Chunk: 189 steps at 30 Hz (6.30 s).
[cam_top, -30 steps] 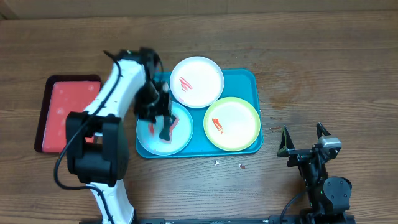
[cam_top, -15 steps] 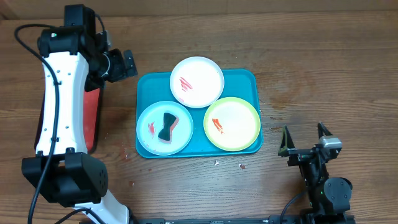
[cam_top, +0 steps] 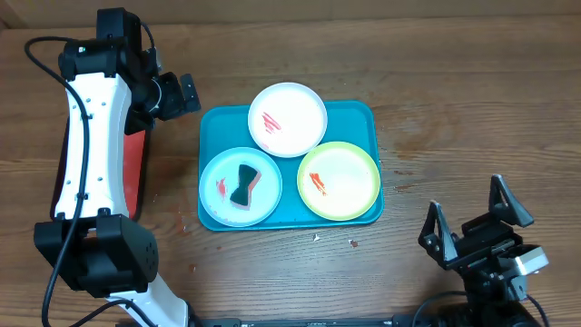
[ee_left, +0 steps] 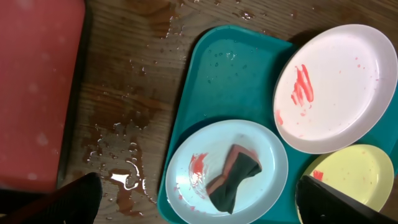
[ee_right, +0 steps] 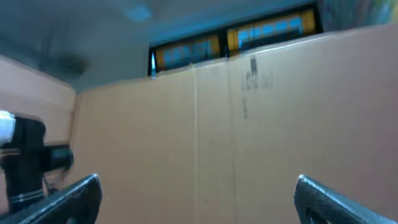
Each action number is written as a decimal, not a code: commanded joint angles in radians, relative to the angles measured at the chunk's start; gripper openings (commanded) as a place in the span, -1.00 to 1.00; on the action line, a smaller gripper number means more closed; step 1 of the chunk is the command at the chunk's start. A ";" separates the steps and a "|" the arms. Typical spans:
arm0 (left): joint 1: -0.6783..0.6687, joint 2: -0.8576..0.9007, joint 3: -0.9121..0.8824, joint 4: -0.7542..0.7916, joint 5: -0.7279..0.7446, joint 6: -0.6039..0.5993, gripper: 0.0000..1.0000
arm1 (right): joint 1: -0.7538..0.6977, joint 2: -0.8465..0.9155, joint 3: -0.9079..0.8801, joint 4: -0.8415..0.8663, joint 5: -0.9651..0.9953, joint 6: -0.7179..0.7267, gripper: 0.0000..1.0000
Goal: Clean dirty plates on tray and stack at the side
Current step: 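Reach the right gripper to the light blue plate rim and grasp it, then regrasp the sponge from the plate with the left gripper, then scrub the light blue plate with the sponge while the right gripper holds it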
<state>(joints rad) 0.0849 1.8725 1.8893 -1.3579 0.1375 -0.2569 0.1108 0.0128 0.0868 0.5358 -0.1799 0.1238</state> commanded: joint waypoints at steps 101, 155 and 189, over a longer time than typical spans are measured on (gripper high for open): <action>-0.146 0.015 -0.351 0.106 0.153 0.183 -0.26 | 0.621 2.092 1.394 -1.303 0.047 0.520 -0.92; -0.314 0.021 -0.690 0.477 -0.022 0.024 -0.27 | 0.613 2.092 1.339 -1.259 -0.045 0.507 -0.70; -0.303 0.021 -0.716 0.553 -0.142 -0.181 -0.92 | 0.613 2.092 1.339 -1.259 -0.045 0.504 -0.70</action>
<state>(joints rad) -0.2203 1.8816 1.1843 -0.8318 -0.2161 -0.4019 0.7261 2.1029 1.4498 -0.7254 -0.2401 0.6285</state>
